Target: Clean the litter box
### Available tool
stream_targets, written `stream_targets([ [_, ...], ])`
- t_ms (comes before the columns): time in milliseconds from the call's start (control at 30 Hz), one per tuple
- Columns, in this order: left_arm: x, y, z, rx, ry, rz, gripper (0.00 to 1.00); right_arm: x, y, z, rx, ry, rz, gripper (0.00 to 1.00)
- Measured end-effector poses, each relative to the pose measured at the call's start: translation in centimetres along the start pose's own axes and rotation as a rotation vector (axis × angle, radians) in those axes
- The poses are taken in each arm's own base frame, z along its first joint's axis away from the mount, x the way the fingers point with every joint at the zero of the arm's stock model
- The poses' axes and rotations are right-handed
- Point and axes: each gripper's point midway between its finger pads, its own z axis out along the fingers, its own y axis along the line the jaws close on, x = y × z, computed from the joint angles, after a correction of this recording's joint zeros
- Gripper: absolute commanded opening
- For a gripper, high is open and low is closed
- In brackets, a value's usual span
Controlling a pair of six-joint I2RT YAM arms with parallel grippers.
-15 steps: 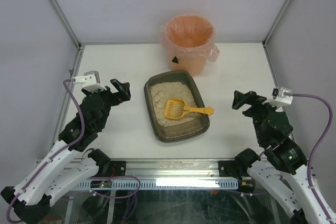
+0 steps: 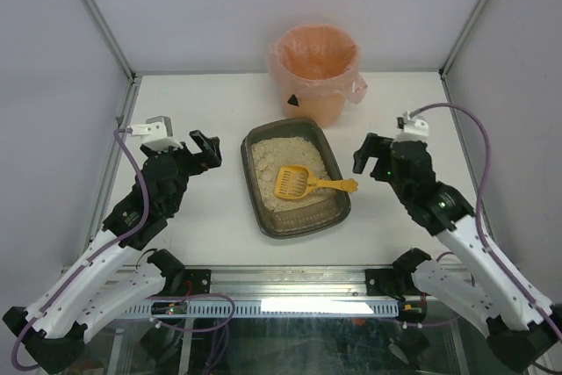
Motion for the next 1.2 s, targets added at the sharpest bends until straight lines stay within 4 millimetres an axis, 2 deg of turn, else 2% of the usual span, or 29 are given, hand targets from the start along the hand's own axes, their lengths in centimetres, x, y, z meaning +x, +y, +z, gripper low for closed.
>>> stream_targets([
  [100, 0.0, -0.1, 0.0, 0.003, 0.001, 0.007, 0.99, 3.8, 1.4, 2.4, -0.028, 0.17, 0.002, 0.99],
  [233, 0.1, -0.1, 0.0, 0.007, 0.003, 0.01, 0.99, 7.9, 0.6, 3.6, -0.027, 0.313, 0.103, 0.97],
  [400, 0.3, -0.3, 0.1, 0.017, 0.01, 0.011, 0.99, 10.8, -0.1, 3.8, -0.044, 0.37, 0.248, 0.96],
  [500, 0.6, -0.6, 0.3, 0.026, 0.021, 0.015, 0.99, 12.1, 0.3, 3.9, -0.09, 0.381, 0.335, 0.95],
  [633, 1.2, -0.9, 0.6, 0.034, 0.043, 0.025, 0.99, 14.1, 0.9, 3.8, -0.158, 0.376, 0.443, 0.88],
  [733, 1.4, -1.1, 0.8, 0.042, 0.05, 0.026, 0.99, 14.4, 1.3, 4.0, -0.192, 0.361, 0.498, 0.77],
  [833, 1.4, -1.3, 0.8, 0.051, 0.051, 0.024, 0.99, 13.7, 2.0, 4.2, -0.232, 0.33, 0.537, 0.69],
  [1033, 1.3, -1.7, 0.8, 0.072, 0.049, 0.017, 0.99, 11.8, 3.2, 4.5, -0.313, 0.262, 0.599, 0.66],
  [1200, 1.6, -2.1, 0.9, 0.085, 0.062, 0.02, 0.99, 12.4, 3.6, 4.8, -0.329, 0.282, 0.648, 0.62],
])
